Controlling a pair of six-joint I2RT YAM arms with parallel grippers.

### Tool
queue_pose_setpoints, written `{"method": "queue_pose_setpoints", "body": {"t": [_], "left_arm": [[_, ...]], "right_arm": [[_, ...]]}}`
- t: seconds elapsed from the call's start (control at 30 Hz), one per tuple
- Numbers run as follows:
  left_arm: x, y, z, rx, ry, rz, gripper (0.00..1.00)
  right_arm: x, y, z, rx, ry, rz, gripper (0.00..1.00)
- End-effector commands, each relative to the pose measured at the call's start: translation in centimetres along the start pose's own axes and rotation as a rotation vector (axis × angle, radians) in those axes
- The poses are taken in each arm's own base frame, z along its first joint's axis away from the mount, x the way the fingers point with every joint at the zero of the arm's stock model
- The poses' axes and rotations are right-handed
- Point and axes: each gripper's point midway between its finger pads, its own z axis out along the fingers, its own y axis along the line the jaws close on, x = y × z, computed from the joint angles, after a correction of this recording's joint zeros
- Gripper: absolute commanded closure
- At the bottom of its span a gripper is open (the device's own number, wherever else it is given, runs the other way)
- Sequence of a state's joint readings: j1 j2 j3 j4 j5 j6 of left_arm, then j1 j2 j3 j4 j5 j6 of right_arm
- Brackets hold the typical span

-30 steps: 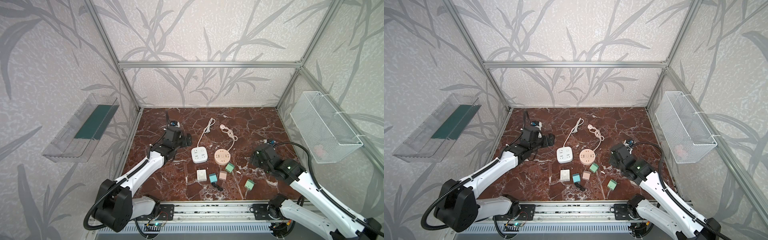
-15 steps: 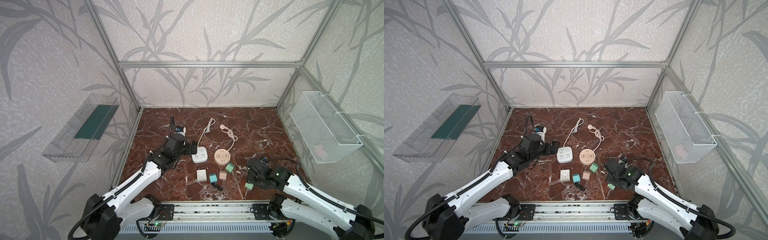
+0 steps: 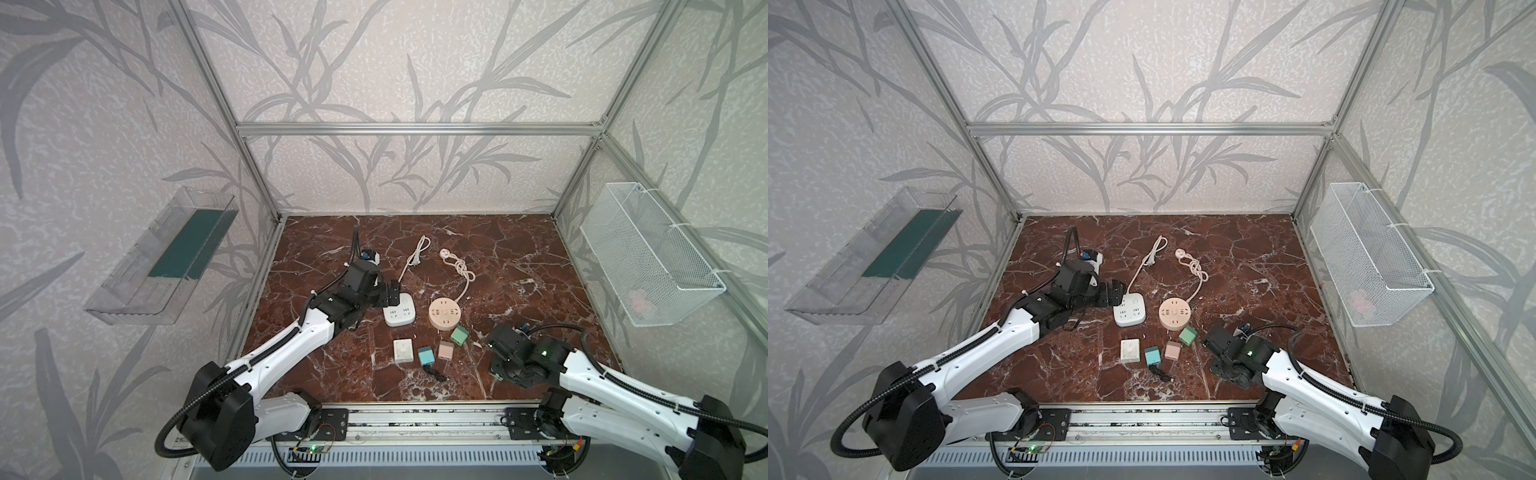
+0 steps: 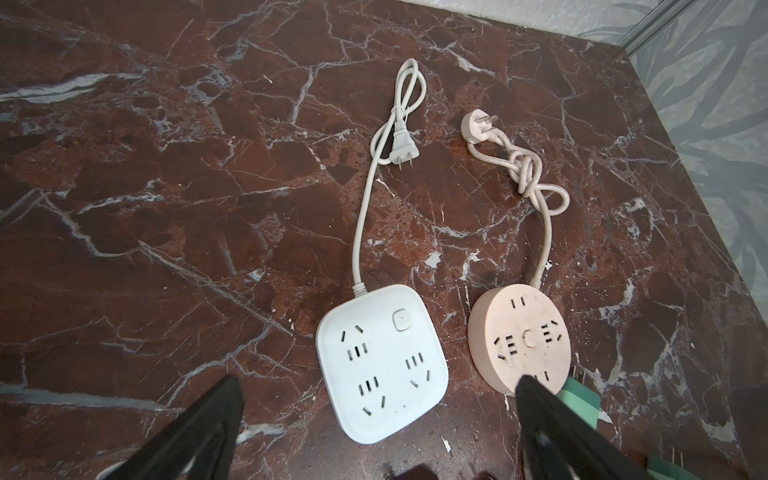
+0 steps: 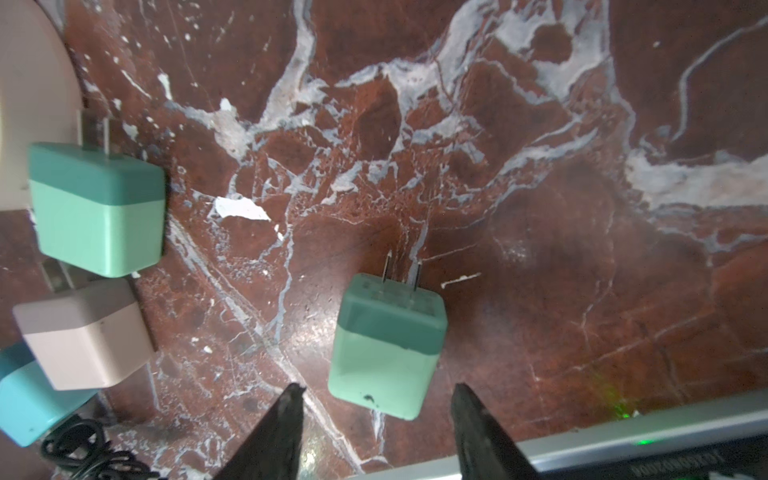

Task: Insert the plug
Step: 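Move right gripper over the mint green adapter while left arm moves toward white strip, then close right gripper on the mint green adapter and lift it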

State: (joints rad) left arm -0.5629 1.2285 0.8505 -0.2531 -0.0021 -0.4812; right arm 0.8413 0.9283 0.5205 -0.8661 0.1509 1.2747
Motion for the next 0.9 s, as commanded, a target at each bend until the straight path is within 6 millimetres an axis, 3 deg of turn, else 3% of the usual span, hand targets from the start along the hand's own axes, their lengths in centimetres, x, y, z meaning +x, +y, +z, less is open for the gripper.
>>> {"method": "queue_pose_setpoints", "body": {"t": [0.0, 0.37, 0.87], "left_arm": [[-0.6, -1.0, -0.6, 0.045, -0.017, 0.009, 0.01], [0.1, -1.0, 0.5, 0.046, 0.013, -0.010, 0.01], [0.5, -1.8, 1.4, 0.083, 0.046, -0.008, 0.01]], "right_arm": [[0.4, -0.3, 0.7, 0.017, 0.011, 0.007, 0.45], [0.2, -2.2, 0.8, 0.104, -0.013, -0.008, 0.49], [0.2, -1.5, 2.0, 0.102, -0.009, -0.099, 0.48]]}}
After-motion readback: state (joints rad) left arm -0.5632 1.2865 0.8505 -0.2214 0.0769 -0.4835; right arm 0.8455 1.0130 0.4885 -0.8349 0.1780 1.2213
